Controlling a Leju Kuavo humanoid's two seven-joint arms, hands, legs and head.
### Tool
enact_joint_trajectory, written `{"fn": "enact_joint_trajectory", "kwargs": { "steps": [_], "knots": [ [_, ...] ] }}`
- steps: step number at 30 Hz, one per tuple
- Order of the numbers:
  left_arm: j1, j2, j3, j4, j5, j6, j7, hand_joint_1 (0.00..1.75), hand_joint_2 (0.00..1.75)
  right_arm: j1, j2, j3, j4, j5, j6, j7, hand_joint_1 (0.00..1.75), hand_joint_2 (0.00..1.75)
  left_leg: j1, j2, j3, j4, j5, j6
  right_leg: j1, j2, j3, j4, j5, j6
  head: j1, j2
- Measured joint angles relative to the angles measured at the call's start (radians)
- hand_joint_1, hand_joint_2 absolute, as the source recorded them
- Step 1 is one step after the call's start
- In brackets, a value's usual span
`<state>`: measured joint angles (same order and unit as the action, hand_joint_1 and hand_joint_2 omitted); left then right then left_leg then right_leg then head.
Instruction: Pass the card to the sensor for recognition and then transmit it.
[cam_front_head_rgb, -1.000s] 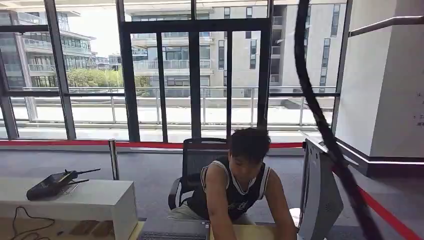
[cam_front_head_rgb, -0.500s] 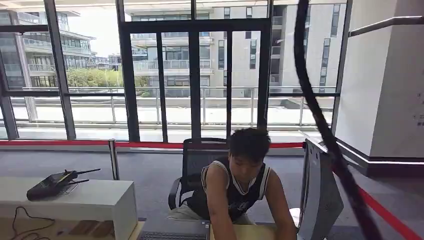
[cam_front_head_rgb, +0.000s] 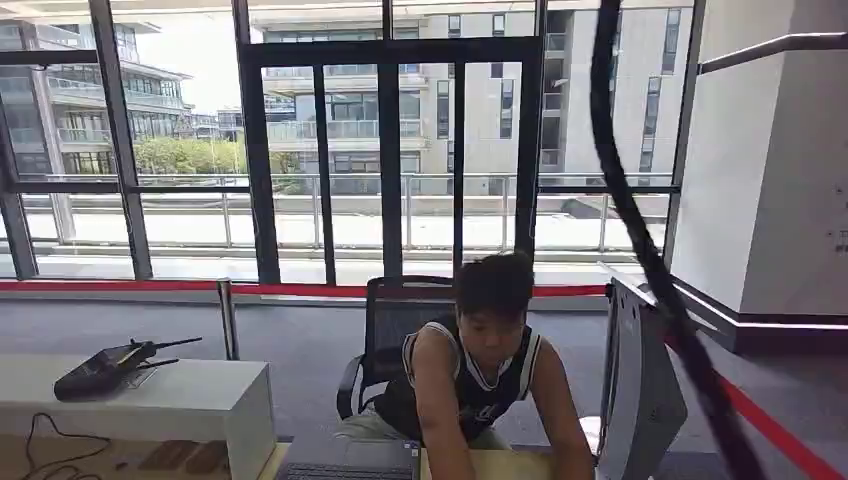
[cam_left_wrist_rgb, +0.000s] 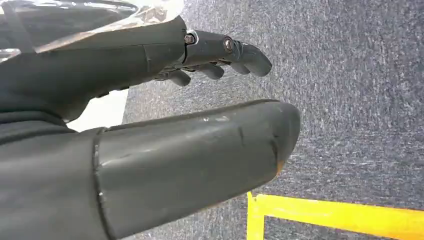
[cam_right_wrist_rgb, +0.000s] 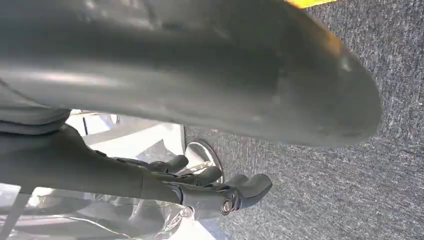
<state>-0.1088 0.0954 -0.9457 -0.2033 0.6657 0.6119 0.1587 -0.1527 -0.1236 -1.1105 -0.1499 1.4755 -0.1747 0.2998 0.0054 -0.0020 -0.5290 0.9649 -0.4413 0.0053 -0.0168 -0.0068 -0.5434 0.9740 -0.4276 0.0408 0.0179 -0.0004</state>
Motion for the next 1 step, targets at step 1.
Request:
{"fn": "enact_joint_trajectory", "kwargs": {
  "steps": [1],
  "knots": [
    [0.0, 0.0, 0.0, 0.0, 0.0, 0.0, -0.003, 0.0, 0.0, 0.0, 0.0, 0.0, 0.0, 0.0, 0.001, -0.001, 0.0, 0.0, 0.0, 0.0, 0.0, 0.0, 0.0, 0.0, 0.0, 0.0, 0.0, 0.0, 0.0, 0.0, 0.0, 0.0]
  ]
}}
